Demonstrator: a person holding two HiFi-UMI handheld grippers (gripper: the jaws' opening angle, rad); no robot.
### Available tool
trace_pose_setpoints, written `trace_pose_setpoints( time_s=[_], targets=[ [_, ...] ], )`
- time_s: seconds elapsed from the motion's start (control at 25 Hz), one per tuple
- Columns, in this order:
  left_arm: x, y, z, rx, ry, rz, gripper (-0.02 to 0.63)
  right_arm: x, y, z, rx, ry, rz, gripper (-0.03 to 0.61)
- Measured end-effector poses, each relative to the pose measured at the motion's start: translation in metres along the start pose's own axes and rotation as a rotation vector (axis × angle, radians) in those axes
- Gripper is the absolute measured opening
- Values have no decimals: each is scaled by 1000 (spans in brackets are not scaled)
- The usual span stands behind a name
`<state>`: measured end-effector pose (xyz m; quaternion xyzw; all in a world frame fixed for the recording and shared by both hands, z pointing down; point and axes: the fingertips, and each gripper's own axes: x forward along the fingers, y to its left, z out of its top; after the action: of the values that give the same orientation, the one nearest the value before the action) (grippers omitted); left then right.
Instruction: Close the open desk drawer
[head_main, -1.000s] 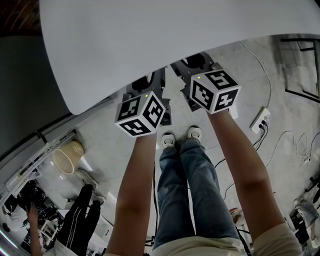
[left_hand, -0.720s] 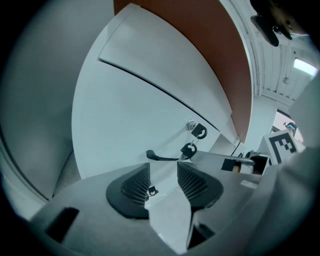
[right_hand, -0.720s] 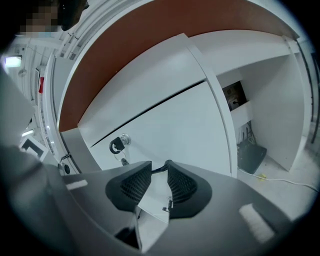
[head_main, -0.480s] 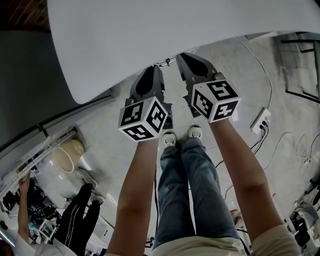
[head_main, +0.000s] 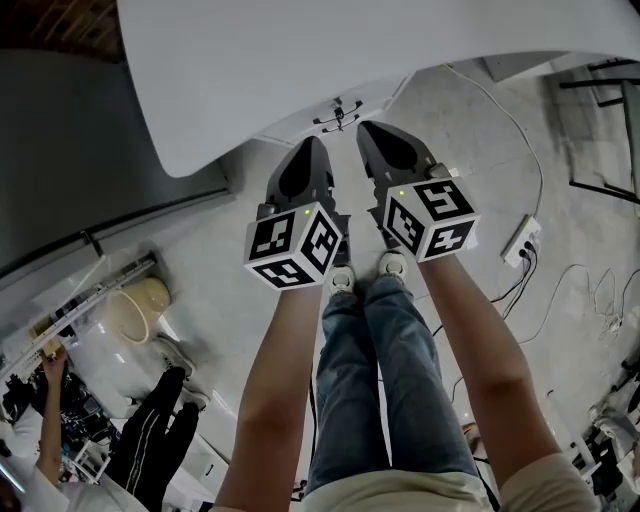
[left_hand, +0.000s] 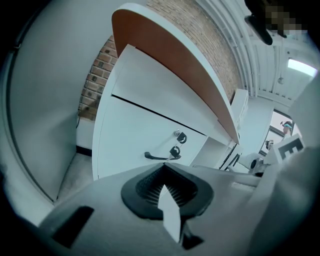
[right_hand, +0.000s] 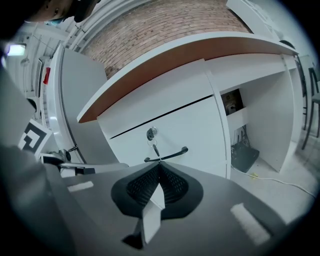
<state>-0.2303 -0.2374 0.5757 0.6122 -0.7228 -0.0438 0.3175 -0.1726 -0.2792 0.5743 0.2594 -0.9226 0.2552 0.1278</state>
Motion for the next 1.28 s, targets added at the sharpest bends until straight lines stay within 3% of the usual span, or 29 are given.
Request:
trace_pose_setpoints(
  time_s=[0.56,1.28],
  targets=[
    [-54,-32,-19,-34,24,-29,-3,-61,26,-7,-9,-1,-28,2],
    [-142,-88,13,-51,84,-77,-3,-164,83,39,6,-9,-84,2]
  ],
)
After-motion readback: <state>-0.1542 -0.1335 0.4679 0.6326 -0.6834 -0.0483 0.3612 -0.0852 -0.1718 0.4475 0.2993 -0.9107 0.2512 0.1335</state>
